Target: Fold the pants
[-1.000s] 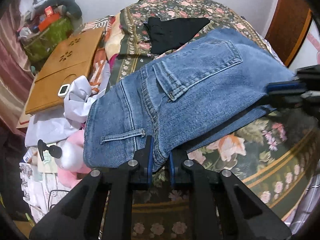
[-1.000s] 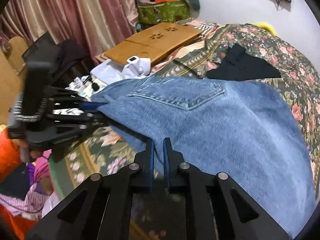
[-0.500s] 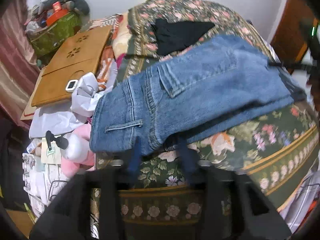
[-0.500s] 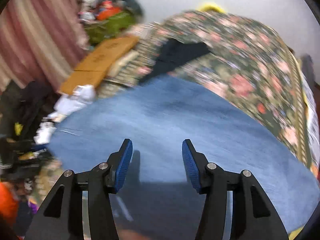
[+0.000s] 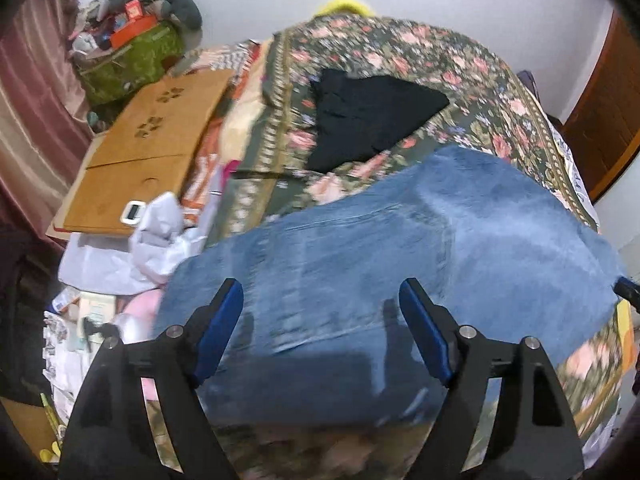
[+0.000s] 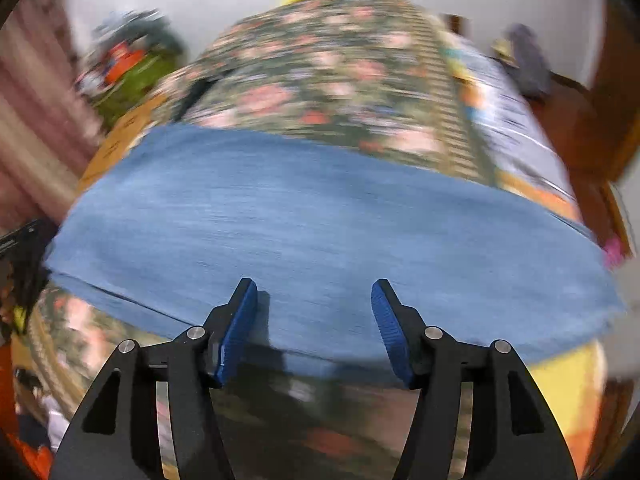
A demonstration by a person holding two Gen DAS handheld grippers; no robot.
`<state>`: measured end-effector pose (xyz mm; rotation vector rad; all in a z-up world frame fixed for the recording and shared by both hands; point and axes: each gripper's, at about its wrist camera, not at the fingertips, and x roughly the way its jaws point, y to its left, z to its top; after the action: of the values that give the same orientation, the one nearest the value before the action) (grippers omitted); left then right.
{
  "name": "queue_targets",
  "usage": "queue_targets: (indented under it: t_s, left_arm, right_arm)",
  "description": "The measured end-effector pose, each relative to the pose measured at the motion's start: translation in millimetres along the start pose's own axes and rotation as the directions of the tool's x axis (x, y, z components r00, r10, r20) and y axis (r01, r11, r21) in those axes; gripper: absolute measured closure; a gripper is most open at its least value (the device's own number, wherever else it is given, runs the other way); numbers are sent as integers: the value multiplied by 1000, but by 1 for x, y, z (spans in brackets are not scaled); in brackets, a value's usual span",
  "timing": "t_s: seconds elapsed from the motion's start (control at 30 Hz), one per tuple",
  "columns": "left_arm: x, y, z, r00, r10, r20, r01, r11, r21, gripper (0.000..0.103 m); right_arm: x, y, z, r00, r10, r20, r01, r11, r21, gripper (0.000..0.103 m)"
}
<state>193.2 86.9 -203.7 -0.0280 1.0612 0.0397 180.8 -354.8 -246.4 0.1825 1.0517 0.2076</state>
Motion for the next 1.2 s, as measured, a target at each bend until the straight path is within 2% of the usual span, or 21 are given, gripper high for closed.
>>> queue_targets:
  t_s: [0.1,0.23,0.3,0.43,0.6,0.67,0.7,0.73,0.8,0.87,0.93,1.0,1.1,1.13,1.2]
  left_arm:
    - [21,-29,9,998,6,-61,-6,1000,13,23]
    - [41,-67,13,994,60,-95,-54,996,67,23]
    - [43,-80,15,991,102,-83,-94,991,95,23]
    - [42,-102,20,989,134,-62,-124,981,148,23]
    - [38,-123,23,981,193,-21,-184,959,216,23]
    - [31,-132,21,979,201,8,-198,951,239,23]
    - [29,-136,21,979,203,22,-202,947,250,23]
    - [25,-143,21,979,201,41,-205,941,271,23]
    - [20,-155,22,981,183,57,-192,933,303,23]
    - [16,-168,23,986,153,61,-165,929,331,23]
    - [14,-183,28,991,118,56,-130,928,350,22]
    - [13,-194,33,996,81,47,-93,929,357,22]
    - [14,-212,42,1000,2,15,-7,934,358,19]
    - [16,-219,43,1000,-25,5,22,933,359,16]
    - [23,-232,41,998,-53,-13,54,924,378,15]
  right_arm:
    - [-23,-64,-12,998,-47,51,39,988,148,47]
    - [-47,-139,-29,991,-88,102,47,933,357,47]
    - [-53,-165,-36,987,-116,112,58,903,425,47]
    - [-47,-193,-40,983,-135,122,57,867,495,47]
    - [-27,-199,-29,986,-95,137,13,863,504,48]
    - [-20,-206,-26,988,-81,132,1,855,519,53]
    - [-18,-210,-27,989,-68,132,-12,850,527,59]
    - [-15,-213,-25,988,-67,141,-19,843,537,75]
    - [-16,-215,-18,986,-78,148,-12,852,524,95]
    - [-21,-214,-11,983,-84,164,-8,870,492,98]
    - [-34,-206,1,973,-136,185,44,903,427,99]
    - [-62,-193,13,948,-193,255,94,930,355,99]
    - [-91,-180,20,911,-244,332,148,946,288,100]
    - [-93,-181,21,908,-253,334,159,945,285,100]
    - [-80,-191,21,917,-263,299,175,940,292,100]
